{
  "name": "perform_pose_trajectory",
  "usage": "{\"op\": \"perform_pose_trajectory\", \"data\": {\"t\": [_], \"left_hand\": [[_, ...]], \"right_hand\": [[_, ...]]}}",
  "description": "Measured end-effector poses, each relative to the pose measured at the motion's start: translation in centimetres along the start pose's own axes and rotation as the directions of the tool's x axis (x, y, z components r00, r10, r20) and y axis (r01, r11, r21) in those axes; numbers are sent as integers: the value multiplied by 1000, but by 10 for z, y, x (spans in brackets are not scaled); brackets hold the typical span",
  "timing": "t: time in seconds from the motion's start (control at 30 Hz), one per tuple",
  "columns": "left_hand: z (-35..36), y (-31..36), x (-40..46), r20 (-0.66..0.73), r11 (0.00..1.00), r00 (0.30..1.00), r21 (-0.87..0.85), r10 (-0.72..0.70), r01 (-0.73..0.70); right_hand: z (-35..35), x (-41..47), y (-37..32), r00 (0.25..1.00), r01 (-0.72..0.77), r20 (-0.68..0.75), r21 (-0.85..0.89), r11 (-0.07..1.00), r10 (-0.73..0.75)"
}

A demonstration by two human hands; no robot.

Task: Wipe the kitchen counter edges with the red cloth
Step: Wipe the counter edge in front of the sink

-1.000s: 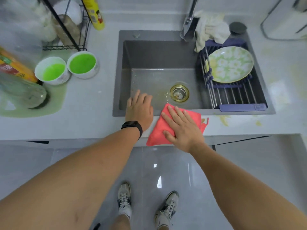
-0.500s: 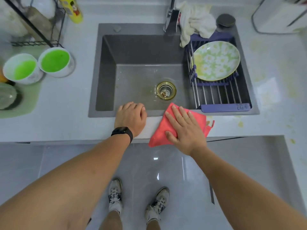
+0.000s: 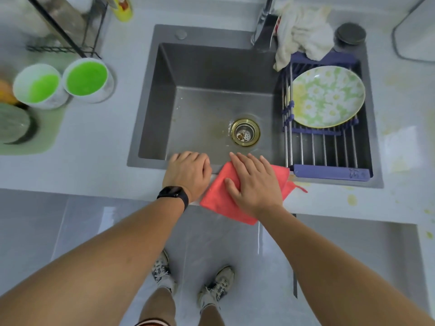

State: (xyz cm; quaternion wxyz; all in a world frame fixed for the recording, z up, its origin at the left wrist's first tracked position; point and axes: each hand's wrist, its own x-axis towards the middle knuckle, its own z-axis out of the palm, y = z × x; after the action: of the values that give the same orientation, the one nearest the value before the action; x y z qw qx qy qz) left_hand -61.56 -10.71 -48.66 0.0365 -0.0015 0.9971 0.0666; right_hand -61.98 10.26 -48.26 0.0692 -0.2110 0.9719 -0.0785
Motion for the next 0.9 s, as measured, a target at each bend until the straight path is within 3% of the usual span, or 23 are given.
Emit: {"op": "perform_pose_trajectory", "data": {"t": [0.5,0.57,0.7,0.9], "left_hand": [[1,-2,4,15,1000,1000,6,5,-5],[1,-2,4,8,1000,1000,6,12,-12],[1,-2,3,-7,1000,1000,10,19,-19],[-3,0,0,-14,999,999,-23,29,-29]], "right_hand": [[-15,49,-2,987,-49,154,-21,999,52],[-13,45,-5,991,-85,105,-16,996,87],[2,11,-20,986,-87,-135,70,994,96],[14,-35,-11,993,40,-117,48,998,-34]]}}
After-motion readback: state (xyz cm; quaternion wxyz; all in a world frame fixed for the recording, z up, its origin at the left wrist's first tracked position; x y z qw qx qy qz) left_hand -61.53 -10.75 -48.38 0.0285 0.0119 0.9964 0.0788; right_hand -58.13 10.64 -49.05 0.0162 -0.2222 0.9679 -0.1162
